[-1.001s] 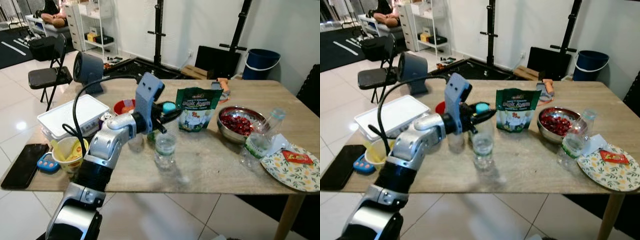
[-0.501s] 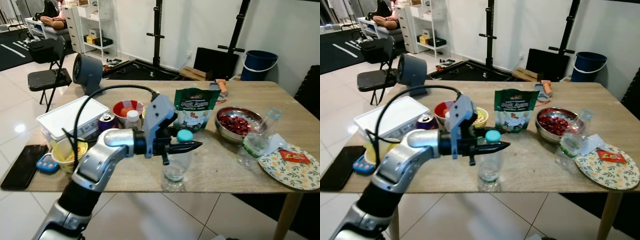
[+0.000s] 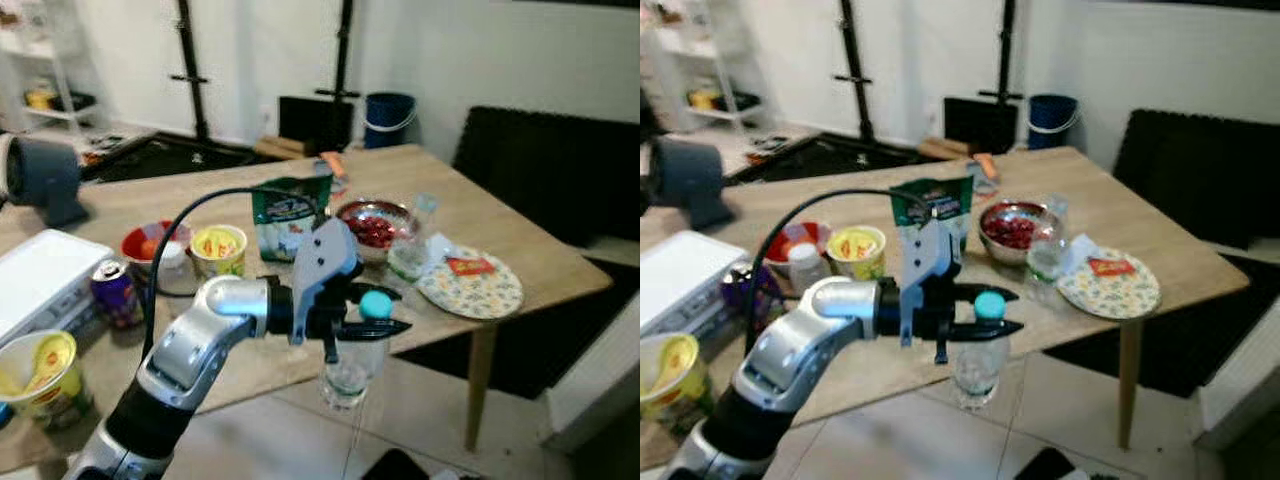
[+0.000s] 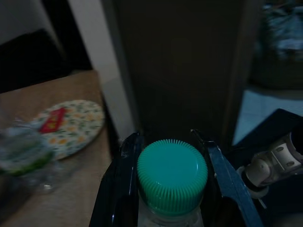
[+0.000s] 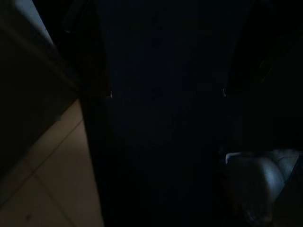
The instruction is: Restocking fridge
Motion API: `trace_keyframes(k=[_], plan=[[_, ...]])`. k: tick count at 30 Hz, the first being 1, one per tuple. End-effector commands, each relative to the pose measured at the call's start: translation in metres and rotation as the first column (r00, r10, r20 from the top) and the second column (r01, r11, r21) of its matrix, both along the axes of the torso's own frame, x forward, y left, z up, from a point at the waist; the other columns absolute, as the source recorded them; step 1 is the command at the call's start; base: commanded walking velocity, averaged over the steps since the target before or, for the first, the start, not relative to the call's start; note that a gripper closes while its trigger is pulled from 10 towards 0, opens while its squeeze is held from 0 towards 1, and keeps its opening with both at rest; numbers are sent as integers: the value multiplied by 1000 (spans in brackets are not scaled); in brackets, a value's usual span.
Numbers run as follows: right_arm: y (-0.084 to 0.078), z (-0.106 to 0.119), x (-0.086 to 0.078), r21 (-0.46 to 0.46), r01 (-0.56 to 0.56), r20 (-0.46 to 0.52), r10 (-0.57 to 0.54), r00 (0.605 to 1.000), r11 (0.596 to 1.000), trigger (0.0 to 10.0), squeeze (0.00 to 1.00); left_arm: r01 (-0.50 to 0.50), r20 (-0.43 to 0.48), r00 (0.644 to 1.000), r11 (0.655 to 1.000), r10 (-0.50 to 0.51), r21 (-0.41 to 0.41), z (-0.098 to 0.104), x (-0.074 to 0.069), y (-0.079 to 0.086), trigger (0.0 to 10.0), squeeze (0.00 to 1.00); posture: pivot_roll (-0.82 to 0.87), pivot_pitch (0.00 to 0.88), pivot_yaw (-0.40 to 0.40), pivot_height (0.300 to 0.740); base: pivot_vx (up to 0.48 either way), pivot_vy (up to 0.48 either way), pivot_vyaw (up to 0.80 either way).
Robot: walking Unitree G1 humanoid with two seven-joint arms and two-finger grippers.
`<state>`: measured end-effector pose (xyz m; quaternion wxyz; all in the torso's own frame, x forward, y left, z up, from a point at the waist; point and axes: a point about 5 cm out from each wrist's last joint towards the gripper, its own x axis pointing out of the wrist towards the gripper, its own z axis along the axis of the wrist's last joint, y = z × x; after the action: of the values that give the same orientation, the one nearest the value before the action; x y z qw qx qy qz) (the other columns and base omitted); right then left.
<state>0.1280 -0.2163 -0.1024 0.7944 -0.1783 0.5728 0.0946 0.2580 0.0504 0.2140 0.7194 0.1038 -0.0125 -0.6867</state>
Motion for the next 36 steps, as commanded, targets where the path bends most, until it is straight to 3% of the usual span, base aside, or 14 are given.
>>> trace_keyframes(k=[1, 21, 31, 36], plan=[[-1, 1, 2, -5, -6, -3, 6, 1000, 1000, 10000, 0, 19, 1, 1000, 1000, -19, 13, 0, -3, -1, 10000, 0, -62, 0, -13, 740, 0, 0, -788], [-3, 0, 0, -22, -3, -13, 3, 1000, 1000, 10000, 0, 0, -22, 1000, 996, 2, 94, -26, -2, -11, 10000, 0, -65, 0, -7, 740, 0, 0, -788], [-8, 0, -4, -58, 9, -29, -11, 1000, 998, 10000, 0, 6, -63, 998, 993, 2, 122, -52, -9, -27, 10000, 0, -64, 0, -6, 740, 0, 0, -788], [-9, 0, -5, -64, 11, -31, -13, 999, 998, 10000, 0, 7, -63, 998, 992, 1, 122, -55, -10, -31, 10000, 0, -63, 0, -7, 740, 0, 0, -798]])
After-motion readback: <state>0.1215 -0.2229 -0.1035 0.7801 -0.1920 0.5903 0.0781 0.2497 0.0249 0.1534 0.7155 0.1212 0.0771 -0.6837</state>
